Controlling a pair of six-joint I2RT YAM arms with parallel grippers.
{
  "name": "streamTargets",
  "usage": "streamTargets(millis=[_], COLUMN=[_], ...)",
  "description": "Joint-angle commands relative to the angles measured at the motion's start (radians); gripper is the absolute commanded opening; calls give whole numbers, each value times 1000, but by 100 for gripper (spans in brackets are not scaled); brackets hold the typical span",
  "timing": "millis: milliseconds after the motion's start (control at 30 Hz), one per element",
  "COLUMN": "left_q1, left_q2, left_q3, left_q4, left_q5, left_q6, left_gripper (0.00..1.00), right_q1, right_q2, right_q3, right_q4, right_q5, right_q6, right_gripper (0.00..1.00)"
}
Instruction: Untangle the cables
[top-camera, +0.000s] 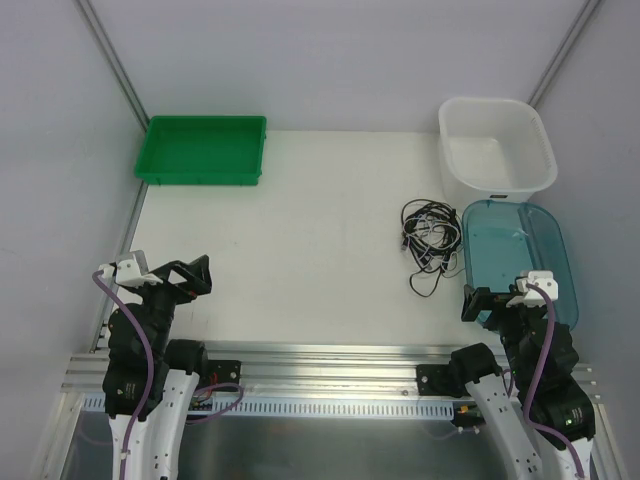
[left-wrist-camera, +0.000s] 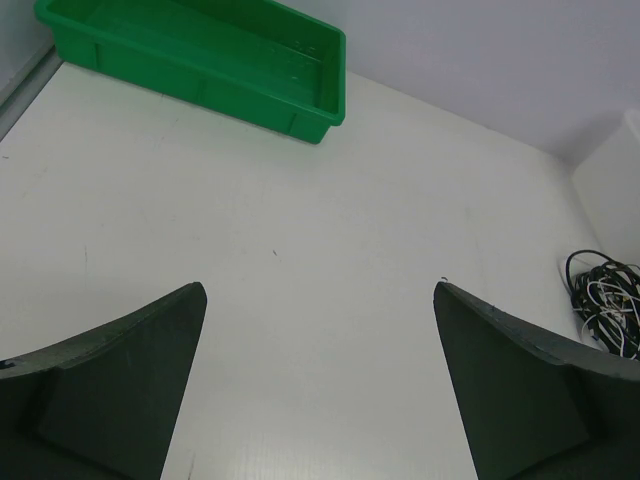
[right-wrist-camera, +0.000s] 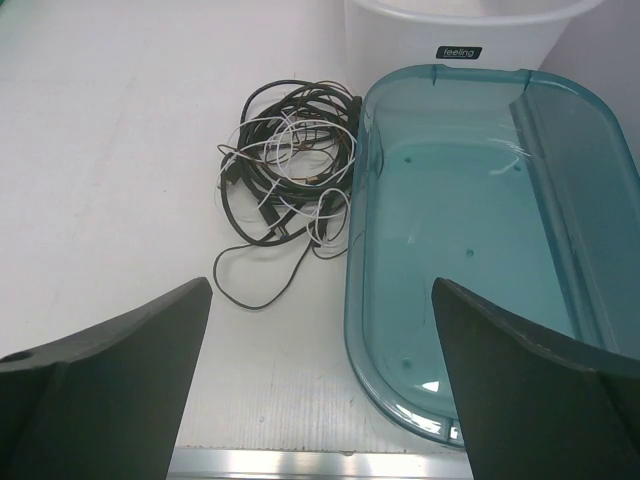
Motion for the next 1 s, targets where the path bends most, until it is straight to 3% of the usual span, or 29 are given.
streamTargets(millis=[0, 400, 700, 733, 967], left_q1=[-8, -8, -8, -8, -8], left_q2=[-171, -169, -96, -80, 30], left_q3=[5, -5, -44, -42, -39], left_q4=[3, 3, 3, 0, -5], left_q5=[-2, 35, 70, 78, 141], left_q6=[-5, -14, -97, -91, -81], left_gripper=[99, 99, 99, 99, 99], right_q1=[6, 8, 6, 8, 9], right_q2=[-195, -154, 300, 411, 774], right_q3=[3, -11, 201, 226, 344], right_q4=[42, 54, -27, -41, -41], right_q5=[16, -109, -49, -58, -142], right_q6=[15, 29, 150, 153, 217], right_gripper=[97, 97, 97, 97, 97])
